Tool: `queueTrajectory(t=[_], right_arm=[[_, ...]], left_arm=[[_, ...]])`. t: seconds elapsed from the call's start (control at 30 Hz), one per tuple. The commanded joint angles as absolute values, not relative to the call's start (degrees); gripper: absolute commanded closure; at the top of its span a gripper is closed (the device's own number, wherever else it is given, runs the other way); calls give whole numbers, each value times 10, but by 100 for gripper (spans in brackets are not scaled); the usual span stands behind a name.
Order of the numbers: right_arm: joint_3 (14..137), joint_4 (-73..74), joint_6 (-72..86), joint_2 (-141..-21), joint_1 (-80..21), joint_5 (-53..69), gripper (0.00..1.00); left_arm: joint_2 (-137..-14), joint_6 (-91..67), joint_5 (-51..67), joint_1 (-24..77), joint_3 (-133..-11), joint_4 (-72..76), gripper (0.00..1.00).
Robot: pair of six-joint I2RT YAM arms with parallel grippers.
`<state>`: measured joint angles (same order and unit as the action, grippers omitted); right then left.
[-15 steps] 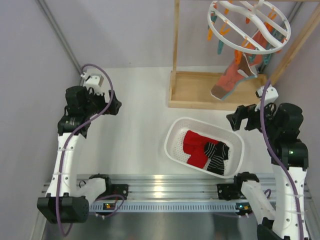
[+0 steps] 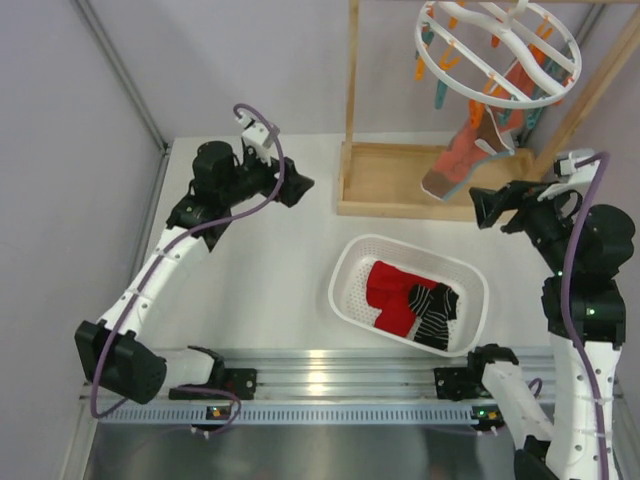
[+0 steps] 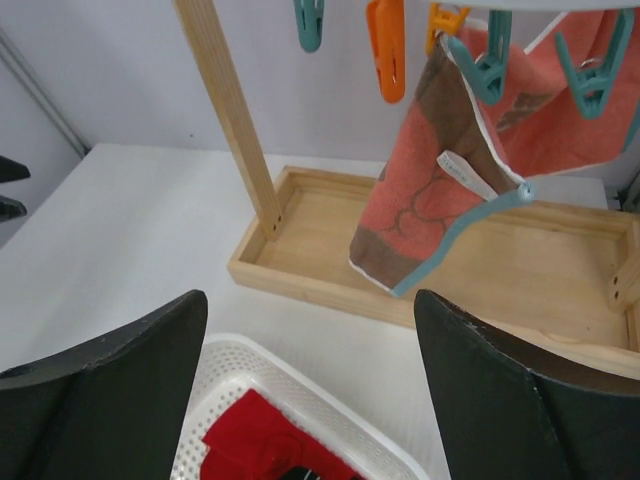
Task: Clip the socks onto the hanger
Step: Open the clamp at the hanger.
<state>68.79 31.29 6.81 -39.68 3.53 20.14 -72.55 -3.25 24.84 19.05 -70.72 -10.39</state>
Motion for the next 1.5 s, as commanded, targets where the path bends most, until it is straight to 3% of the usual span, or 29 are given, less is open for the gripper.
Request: queueTrajectory(t=[0.0,0.3,0.6,1.23,1.33,1.47], right_arm=[[687,184,112,-428,34,194,18],[678,4,75,-547,33,234,33],[679,-94,55,-626,18,215,35],[636,-203,-10,-661,8,222,44],[646,-202,-4,-664,8,227,48],[657,-183,15,-661,8,244,63]], left_arm=[[-747,-76,283,228,-752,11,9],[-853,-157,310,303,-875,39,9],[-915,-205,301,329,-942,68,9],[-947,-236,298,330,-977,71,8],[-952,-243,298,330,-980,72,8],[-964,-253,291,332,-988,80,8]])
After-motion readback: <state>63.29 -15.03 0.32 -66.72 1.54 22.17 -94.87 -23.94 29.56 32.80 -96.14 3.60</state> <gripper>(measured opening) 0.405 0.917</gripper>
